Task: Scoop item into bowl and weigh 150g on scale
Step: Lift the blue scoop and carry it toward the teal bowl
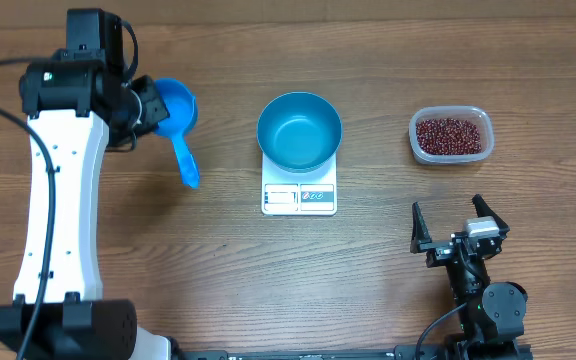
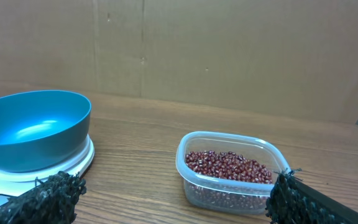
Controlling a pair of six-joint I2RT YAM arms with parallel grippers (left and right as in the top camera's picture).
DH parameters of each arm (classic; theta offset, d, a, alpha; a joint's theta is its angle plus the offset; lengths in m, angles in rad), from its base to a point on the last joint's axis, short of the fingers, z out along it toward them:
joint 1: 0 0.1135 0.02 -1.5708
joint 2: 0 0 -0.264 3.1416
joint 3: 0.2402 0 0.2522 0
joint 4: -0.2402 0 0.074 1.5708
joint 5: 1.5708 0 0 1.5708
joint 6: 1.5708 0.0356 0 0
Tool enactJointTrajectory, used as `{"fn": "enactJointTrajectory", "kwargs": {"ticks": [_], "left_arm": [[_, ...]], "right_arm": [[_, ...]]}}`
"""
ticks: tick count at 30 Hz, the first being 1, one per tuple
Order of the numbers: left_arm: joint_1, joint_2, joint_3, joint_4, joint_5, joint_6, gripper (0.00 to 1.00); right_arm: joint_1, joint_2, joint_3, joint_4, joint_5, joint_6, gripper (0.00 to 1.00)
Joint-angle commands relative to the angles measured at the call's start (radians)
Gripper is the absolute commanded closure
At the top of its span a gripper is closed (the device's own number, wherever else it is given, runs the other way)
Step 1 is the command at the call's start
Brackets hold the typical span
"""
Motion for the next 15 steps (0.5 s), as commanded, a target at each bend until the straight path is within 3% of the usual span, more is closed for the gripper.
{"fn": "enactJointTrajectory", "kwargs": {"ticks": [1, 15], "left_arm": [[-0.019, -0.048, 0.026, -0.065, 0.048, -0.248, 0.96], [-0.117, -0.051, 0.026, -0.222, 0.125, -0.533, 0.96]], "right_arm": [[-0.005, -0.010, -0.011, 0.005, -0.005, -0.008, 0.00], [-0.005, -0.010, -0.011, 0.005, -0.005, -0.008, 0.00]]}}
